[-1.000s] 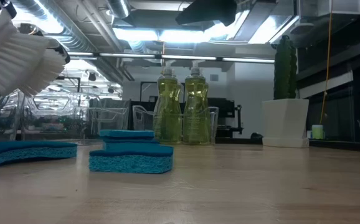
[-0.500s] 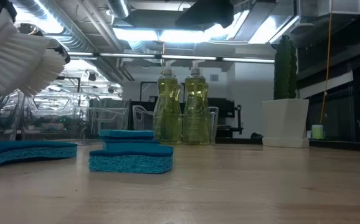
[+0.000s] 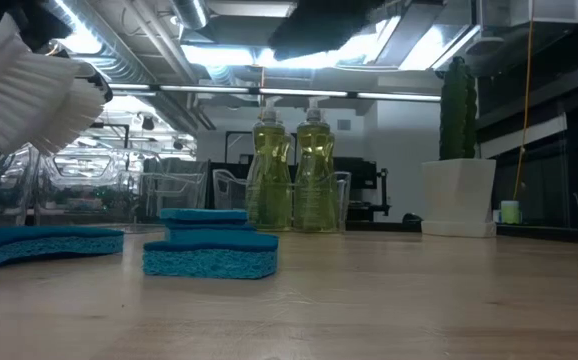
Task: Pick & Place Kitchen Sink Supplies
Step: Put the blue sponge into the top left transparent bin
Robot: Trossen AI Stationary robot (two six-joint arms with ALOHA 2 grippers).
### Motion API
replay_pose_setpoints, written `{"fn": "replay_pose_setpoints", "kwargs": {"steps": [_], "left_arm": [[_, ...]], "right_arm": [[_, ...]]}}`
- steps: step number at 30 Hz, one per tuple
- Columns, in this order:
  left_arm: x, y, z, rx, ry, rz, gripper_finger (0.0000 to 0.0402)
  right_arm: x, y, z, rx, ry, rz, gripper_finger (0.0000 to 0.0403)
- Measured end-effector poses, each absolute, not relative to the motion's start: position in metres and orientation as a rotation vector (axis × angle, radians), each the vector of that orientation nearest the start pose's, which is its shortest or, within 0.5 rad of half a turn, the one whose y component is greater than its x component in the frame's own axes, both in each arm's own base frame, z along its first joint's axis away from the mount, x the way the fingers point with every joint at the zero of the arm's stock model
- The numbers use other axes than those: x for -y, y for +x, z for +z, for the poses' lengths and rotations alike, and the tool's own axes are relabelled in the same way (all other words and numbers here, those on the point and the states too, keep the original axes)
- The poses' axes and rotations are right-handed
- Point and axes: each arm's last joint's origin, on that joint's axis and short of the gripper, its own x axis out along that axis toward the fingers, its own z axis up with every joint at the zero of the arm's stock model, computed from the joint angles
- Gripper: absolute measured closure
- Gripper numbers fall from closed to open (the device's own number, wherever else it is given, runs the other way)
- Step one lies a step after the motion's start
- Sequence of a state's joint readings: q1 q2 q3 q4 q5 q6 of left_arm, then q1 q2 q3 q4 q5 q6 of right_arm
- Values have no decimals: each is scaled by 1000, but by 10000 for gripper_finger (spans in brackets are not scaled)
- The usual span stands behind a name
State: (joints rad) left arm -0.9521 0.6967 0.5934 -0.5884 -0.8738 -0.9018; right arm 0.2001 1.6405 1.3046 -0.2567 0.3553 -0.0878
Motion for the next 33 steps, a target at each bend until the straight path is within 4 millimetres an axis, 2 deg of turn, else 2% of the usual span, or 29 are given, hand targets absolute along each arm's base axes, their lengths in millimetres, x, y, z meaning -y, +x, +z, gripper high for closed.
{"fn": "replay_pose_setpoints", "kwargs": {"steps": [5,9,14,18,24,27,33], "left_arm": [[74,102,263,-384,-329,171,222],[63,103,279,-340,-279,182,222],[57,103,286,-287,-231,191,222],[58,103,287,-284,-297,186,222],[55,105,284,-288,-250,233,222],[52,104,272,-260,-252,236,222],[51,105,250,-30,-217,6,222]], "right_arm": [[-37,363,268,-634,-354,-18,82],[-15,363,255,-625,-325,-30,82],[1,361,248,-637,-246,-85,82],[4,361,247,-646,-181,-113,82],[4,361,247,-646,-184,-112,82],[3,361,247,-647,-187,-110,82],[3,361,248,-635,-187,-111,82]]}}
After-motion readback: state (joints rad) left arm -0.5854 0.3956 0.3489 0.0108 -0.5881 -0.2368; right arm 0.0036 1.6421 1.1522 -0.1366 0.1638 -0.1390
